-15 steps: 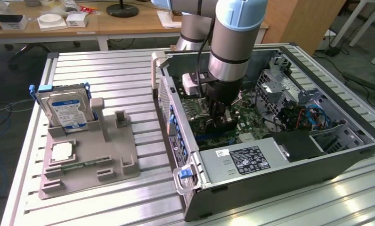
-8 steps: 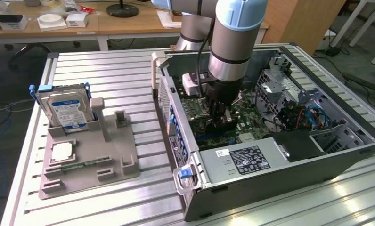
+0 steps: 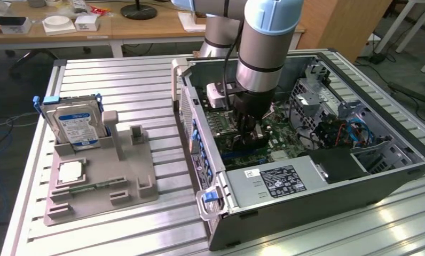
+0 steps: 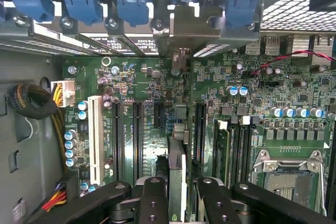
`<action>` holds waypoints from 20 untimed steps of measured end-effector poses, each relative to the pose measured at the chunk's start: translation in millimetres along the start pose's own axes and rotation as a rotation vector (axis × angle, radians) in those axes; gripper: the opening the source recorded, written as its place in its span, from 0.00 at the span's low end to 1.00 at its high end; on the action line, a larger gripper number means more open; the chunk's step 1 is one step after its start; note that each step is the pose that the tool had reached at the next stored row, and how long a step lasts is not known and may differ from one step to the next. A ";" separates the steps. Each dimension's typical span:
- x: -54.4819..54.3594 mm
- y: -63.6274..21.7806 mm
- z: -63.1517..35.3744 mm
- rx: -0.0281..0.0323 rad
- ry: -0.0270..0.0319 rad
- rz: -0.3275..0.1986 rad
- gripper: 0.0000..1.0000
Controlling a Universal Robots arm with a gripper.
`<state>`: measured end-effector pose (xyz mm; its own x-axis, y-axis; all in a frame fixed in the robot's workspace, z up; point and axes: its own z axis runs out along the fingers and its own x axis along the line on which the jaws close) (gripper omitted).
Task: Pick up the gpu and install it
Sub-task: 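Insert the gpu into the slot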
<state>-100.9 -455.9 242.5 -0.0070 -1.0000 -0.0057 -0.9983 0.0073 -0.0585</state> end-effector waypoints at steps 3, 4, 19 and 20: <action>0.0 0.0 0.0 -0.0001 0.0000 0.000 0.26; 0.0 0.0 0.0 -0.0001 0.0001 0.000 0.26; 0.1 0.6 7.3 -0.0001 0.0000 0.000 0.26; 0.1 0.6 7.4 -0.0001 0.0000 0.000 0.26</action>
<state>-101.1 -455.9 235.1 -0.0069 -1.0000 -0.0057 -0.9983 0.0073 -0.0583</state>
